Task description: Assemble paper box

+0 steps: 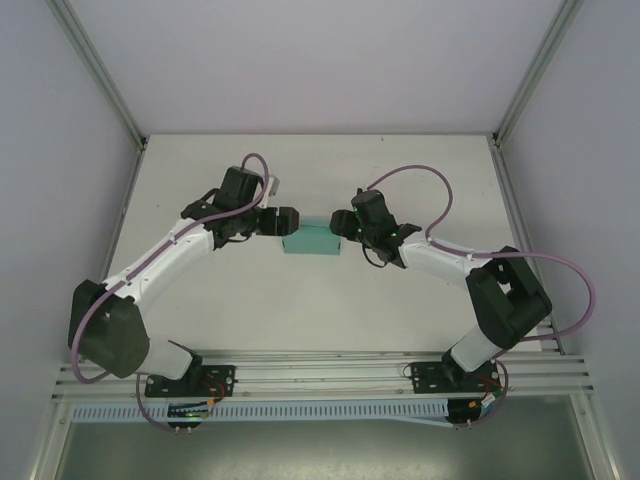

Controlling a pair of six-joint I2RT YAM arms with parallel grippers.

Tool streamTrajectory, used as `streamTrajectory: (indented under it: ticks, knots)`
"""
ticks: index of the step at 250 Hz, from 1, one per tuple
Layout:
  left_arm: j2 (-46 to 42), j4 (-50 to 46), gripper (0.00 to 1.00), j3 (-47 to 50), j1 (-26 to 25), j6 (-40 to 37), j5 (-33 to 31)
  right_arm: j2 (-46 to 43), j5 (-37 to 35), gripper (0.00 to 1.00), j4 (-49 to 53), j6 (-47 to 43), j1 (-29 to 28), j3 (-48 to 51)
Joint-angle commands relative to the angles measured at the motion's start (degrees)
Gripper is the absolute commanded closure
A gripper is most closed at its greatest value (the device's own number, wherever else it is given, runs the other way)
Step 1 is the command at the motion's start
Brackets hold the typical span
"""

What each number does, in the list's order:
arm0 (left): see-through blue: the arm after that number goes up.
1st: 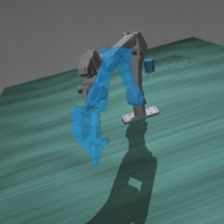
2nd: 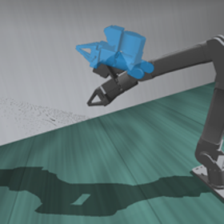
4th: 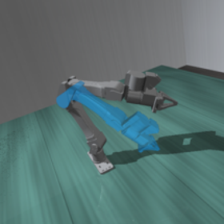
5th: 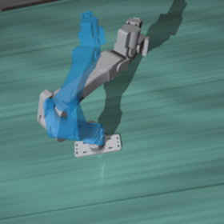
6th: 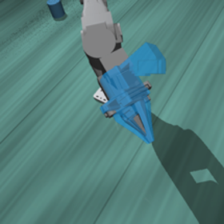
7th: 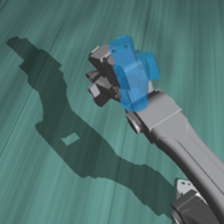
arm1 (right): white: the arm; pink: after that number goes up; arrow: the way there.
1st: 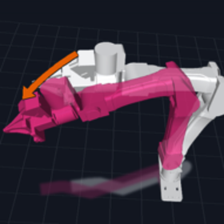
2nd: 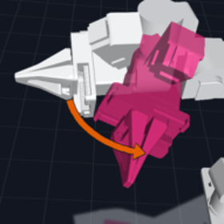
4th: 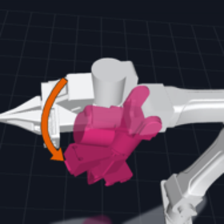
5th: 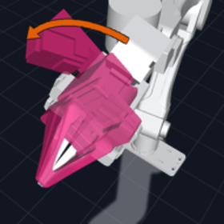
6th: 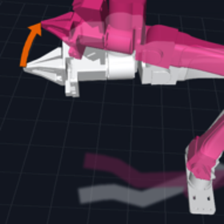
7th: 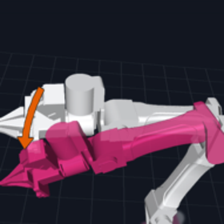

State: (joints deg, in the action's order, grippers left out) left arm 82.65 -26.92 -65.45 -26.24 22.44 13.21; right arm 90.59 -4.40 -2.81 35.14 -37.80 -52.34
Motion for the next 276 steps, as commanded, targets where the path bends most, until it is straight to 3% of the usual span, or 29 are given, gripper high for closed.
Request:
streamTrajectory:
  ticks: [1, 84, 129, 193, 210, 232, 263, 276]
  knots:
    - [3.36, -1.15, 0.21, -2.17, 2.64, 1.62, 1.51, 3.72, -0.43, 0.44, 9.98, -0.81, 0.00, 3.52]
    - [13.05, 2.28, 0.33, -2.80, 5.50, 0.70, 9.22, 5.16, 1.19, 0.44, 10.80, -1.43, 0.68, 2.47]
    - [12.80, 2.77, 0.36, 2.16, 5.93, 0.76, 5.73, 5.48, 2.00, 0.44, 10.93, -2.32, 1.57, 3.06]
    - [12.57, 10.98, 0.58, 11.72, 7.20, 3.02, 11.38, 6.77, 10.42, 0.46, 1.80, -9.29, 2.96, 8.13]
    - [11.92, 13.63, 0.59, 14.64, 7.47, 4.03, 13.34, 7.59, 12.14, 0.47, -0.20, -11.92, 3.09, 9.30]
    - [12.49, 14.96, 0.63, 16.55, 7.66, 4.64, 14.43, 8.71, 13.23, 0.56, -4.16, -14.17, 3.63, 11.63]
    - [14.35, 15.64, 0.82, 17.60, 7.78, 5.14, 14.92, 10.95, 17.61, 0.71, -11.52, -13.70, 5.27, 15.44]
    - [14.41, 16.01, 0.86, 18.06, 7.80, 5.27, 14.88, 11.39, 18.17, 0.77, -14.24, -13.35, 5.28, 16.85]
